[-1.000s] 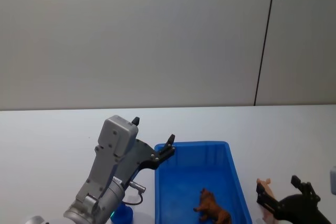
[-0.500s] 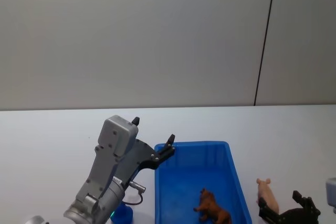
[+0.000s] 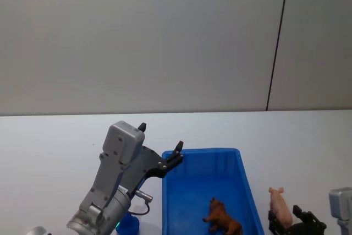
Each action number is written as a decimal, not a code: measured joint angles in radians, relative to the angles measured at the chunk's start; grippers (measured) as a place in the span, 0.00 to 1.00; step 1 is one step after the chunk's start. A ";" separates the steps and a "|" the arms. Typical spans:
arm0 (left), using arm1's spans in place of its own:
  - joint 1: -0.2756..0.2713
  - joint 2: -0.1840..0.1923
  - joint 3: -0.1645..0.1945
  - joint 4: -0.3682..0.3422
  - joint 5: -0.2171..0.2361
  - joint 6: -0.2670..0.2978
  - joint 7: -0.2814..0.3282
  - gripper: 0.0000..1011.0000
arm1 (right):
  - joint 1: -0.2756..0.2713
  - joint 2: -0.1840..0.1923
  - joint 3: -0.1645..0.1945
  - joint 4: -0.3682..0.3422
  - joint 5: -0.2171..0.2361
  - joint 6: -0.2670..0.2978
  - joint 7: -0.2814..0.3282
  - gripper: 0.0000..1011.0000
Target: Pick up the two dolls from the table and place them into the box.
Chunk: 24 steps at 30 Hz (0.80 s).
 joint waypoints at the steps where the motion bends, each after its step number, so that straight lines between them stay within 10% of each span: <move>1: 0.000 0.000 0.000 0.000 0.000 0.000 0.000 0.99 | 0.002 -0.002 -0.001 0.004 -0.001 0.002 0.001 0.67; 11: 0.000 0.000 0.000 0.000 0.000 0.000 0.000 0.99 | 0.008 -0.010 -0.005 0.006 -0.014 0.002 0.003 0.38; 24: 0.000 0.000 0.000 0.000 0.000 0.000 0.000 0.99 | 0.006 -0.007 -0.006 -0.056 -0.043 -0.058 0.027 0.37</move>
